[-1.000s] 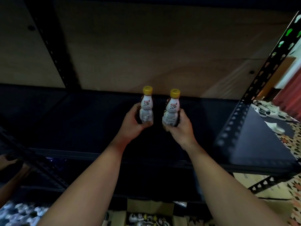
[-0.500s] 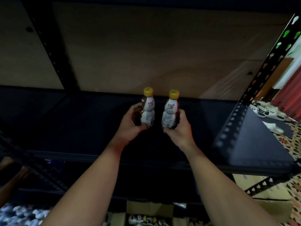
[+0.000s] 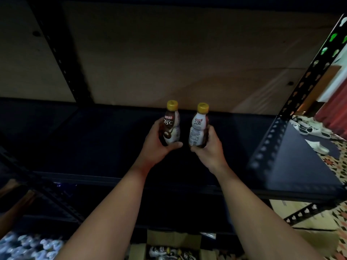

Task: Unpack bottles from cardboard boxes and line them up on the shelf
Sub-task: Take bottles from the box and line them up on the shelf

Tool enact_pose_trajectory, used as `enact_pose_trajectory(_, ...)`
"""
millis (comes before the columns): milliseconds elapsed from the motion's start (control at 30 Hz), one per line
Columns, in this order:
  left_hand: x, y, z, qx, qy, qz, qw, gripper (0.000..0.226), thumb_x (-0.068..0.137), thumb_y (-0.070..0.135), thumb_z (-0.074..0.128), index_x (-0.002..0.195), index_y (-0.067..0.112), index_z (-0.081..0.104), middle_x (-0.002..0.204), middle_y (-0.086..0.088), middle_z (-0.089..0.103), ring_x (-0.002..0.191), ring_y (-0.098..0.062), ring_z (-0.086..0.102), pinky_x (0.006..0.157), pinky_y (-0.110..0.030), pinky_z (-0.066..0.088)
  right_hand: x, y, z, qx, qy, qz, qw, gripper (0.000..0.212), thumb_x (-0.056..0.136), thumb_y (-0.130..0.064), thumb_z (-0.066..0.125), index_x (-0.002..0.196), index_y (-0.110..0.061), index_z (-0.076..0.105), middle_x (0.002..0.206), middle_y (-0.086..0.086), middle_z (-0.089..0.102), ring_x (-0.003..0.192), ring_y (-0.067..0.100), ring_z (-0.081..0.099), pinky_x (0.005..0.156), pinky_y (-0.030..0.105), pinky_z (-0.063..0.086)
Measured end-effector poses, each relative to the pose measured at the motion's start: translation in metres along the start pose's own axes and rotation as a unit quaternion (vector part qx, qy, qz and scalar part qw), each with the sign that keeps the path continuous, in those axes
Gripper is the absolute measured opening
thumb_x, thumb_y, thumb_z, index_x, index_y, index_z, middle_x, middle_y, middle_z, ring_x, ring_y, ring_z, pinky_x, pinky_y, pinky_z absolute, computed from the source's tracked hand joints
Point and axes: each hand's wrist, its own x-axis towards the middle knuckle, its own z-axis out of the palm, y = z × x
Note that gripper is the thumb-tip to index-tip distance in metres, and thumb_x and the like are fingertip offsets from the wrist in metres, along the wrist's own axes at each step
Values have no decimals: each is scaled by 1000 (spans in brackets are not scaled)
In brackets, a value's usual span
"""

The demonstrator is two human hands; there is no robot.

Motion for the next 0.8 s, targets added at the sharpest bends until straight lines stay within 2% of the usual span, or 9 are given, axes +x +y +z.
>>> enact_pose_trajectory(133, 0, -2, -2, 19, 5, 3, 1000, 78, 72, 11, 92, 139, 17, 52, 126, 8, 68, 118, -6, 64, 106, -34, 51, 2, 4, 1, 4, 1, -5, 1000, 67, 75, 0, 81, 130, -24, 52, 117, -12, 68, 107, -3, 65, 85, 15, 53)
enact_pose_trajectory(300, -2, 4, 2, 31, 27, -3, 999, 80, 66, 13, 96, 132, 23, 52, 116, 15, 67, 107, 9, 62, 89, -7, 45, 2, 8, 0, 6, 12, -9, 1000, 66, 73, 2, 81, 128, -24, 54, 114, -10, 69, 105, 0, 67, 86, 21, 54)
enact_pose_trajectory(433, -3, 6, 2, 30, 29, -6, 999, 82, 65, 14, 96, 134, 20, 51, 116, 17, 66, 106, 13, 61, 87, -4, 44, 1, 7, 2, 5, 28, -13, 1000, 71, 71, 0, 85, 131, -22, 53, 112, -11, 68, 100, -5, 65, 86, 18, 53)
enact_pose_trajectory(567, -4, 7, 1, 25, 24, -8, 999, 83, 67, 15, 96, 136, 20, 50, 117, 20, 64, 108, 16, 60, 87, -4, 45, 0, 5, 4, -5, 32, -20, 999, 76, 66, -15, 93, 128, -30, 52, 118, -10, 67, 109, 3, 65, 97, 35, 56)
enact_pose_trajectory(667, -4, 8, 1, 25, 23, -6, 999, 83, 67, 17, 96, 136, 22, 50, 117, 22, 64, 109, 15, 59, 88, -6, 46, -1, 2, 5, -15, 35, -30, 999, 83, 61, -31, 95, 129, -37, 48, 122, -11, 65, 116, 9, 62, 100, 41, 54)
enact_pose_trajectory(733, -6, 9, 1, 19, 23, -4, 1000, 84, 67, 19, 96, 136, 25, 49, 119, 22, 63, 110, 16, 59, 88, -5, 46, -2, 0, 3, -19, 35, -31, 999, 87, 58, -37, 92, 132, -42, 46, 124, -14, 64, 119, 11, 61, 101, 41, 53)
enact_pose_trajectory(800, -6, 9, 1, 13, 23, 0, 1000, 86, 69, 20, 95, 141, 25, 48, 126, 20, 63, 115, 13, 58, 92, -7, 46, -3, 2, 0, 3, 21, -24, 1000, 86, 63, -17, 91, 134, -37, 47, 122, -15, 65, 115, 2, 62, 97, 29, 53)
